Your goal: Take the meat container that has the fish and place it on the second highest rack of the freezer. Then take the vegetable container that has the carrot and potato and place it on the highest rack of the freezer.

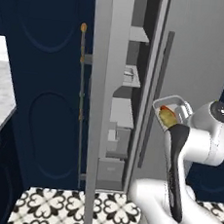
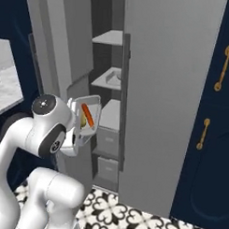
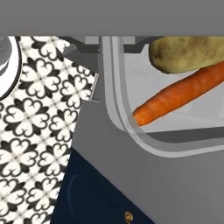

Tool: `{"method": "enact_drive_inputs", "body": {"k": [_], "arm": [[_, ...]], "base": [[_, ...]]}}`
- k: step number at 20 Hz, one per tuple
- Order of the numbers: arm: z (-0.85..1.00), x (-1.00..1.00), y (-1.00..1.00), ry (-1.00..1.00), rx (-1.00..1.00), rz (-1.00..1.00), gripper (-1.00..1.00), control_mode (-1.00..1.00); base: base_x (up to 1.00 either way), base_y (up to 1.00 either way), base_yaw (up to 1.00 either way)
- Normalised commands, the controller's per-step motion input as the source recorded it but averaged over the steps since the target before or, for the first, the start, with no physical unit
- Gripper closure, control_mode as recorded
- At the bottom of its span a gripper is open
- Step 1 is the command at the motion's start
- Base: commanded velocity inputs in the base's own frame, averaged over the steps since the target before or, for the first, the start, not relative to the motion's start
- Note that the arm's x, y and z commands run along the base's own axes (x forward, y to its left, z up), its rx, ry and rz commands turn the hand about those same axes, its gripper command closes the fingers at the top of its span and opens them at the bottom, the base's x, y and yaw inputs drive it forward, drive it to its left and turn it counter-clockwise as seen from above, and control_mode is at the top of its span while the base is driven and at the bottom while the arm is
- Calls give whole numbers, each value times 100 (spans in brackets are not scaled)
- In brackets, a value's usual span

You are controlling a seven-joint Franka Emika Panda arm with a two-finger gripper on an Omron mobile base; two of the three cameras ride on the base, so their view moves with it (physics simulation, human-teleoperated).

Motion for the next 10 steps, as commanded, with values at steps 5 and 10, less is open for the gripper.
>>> {"method": "enact_drive_inputs", "body": {"k": [5, 10], "arm": [[0, 0, 0, 0, 0, 0, 100, 100], [0, 0, 0, 0, 0, 0, 100, 100]], "base": [[28, -34, 35], [67, -27, 32]]}}
